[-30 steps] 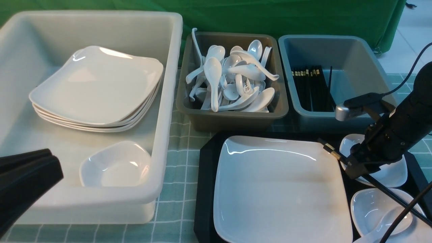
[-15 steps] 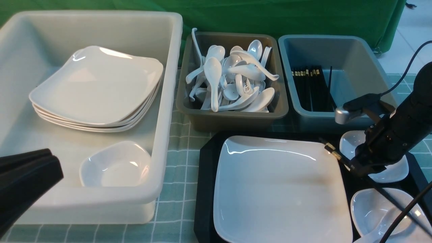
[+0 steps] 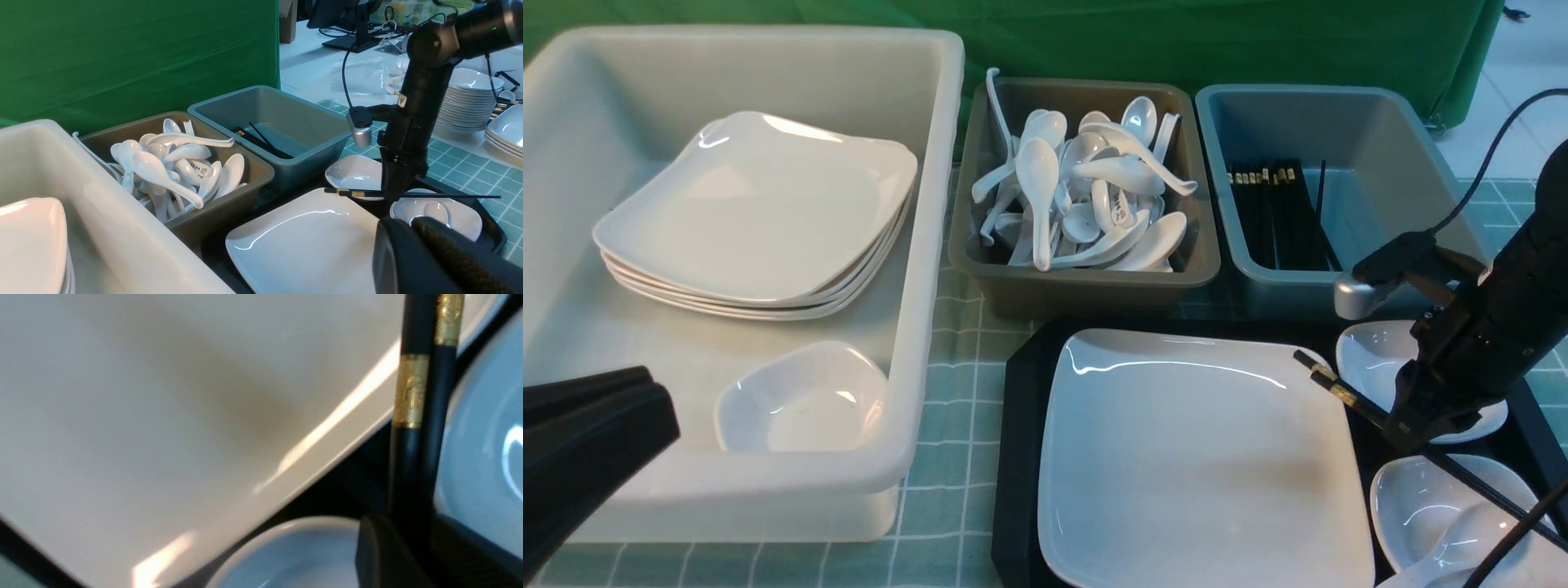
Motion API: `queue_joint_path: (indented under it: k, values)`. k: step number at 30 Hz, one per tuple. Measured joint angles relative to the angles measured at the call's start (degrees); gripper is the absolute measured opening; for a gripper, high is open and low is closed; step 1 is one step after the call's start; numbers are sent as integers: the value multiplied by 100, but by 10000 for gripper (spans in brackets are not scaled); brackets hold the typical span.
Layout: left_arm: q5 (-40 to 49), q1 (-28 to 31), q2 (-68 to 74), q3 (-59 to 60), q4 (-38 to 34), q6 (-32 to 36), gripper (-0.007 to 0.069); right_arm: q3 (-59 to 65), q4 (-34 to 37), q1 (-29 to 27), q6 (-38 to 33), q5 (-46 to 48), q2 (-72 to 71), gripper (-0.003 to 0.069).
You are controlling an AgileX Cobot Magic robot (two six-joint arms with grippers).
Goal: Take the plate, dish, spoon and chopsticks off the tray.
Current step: Use the right arm to grab a pair of chopsticks from the plate, then use the right arm to put the chopsticks into the small storage box on the right
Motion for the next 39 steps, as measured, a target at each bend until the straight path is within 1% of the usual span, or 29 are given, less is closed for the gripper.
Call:
queue_joint_path:
  k: [3,5,6,8,9,11,13,15,17,19,20,23,27,28,29,30,34,36,39]
  values:
    - [0,0,0,0,0,5,17,0,34,252,67,90,-345,146]
    - [-53,0,0,0,-5,5,17,0,164,464,363,-200,-731,146]
    - [-63,0,0,0,-5,5,17,-9,178,464,363,-241,-760,146]
    - [-268,0,0,0,-38,5,17,-275,313,489,1182,-872,-1009,146]
    - [-295,0,0,0,-43,5,17,-344,322,480,1241,-974,-1014,146]
    - [-422,0,0,0,-43,5,17,-759,373,340,1804,-1448,-959,146]
    - [-557,0,0,0,-67,5,17,-1315,492,127,2222,-1942,-664,146]
    - [-563,0,0,0,-68,5,17,-1649,597,27,2322,-2218,-431,146]
    - [-563,0,0,0,-89,5,17,-2541,731,-171,2591,-2547,277,146]
    - [-563,0,0,0,-95,5,17,-3076,767,-257,2774,-2642,725,146]
    - [-563,0,0,0,-99,5,17,-3141,772,-280,2800,-2654,780,146]
    - [-563,0,0,0,-106,5,17,-4156,779,-425,3113,-2735,1716,146]
    - [-575,0,0,0,-106,5,17,-4468,763,-459,3171,-2754,2176,149]
    - [-574,0,0,0,-106,0,17,-4534,737,-459,3171,-2651,2352,181]
    - [-582,0,0,0,-106,-6,17,-4535,731,-459,3171,-2627,2368,188]
    - [-587,0,0,0,-106,-6,17,-4556,688,-459,3176,-2450,2449,259]
    - [-587,0,0,0,-106,-1,17,-4574,409,-459,3176,-1929,2435,424]
    - [-587,0,0,0,-101,-1,17,-4574,226,-459,3176,-1607,2274,452]
    - [-587,0,0,0,-59,-1,17,-4574,93,-459,3176,-1242,1965,434]
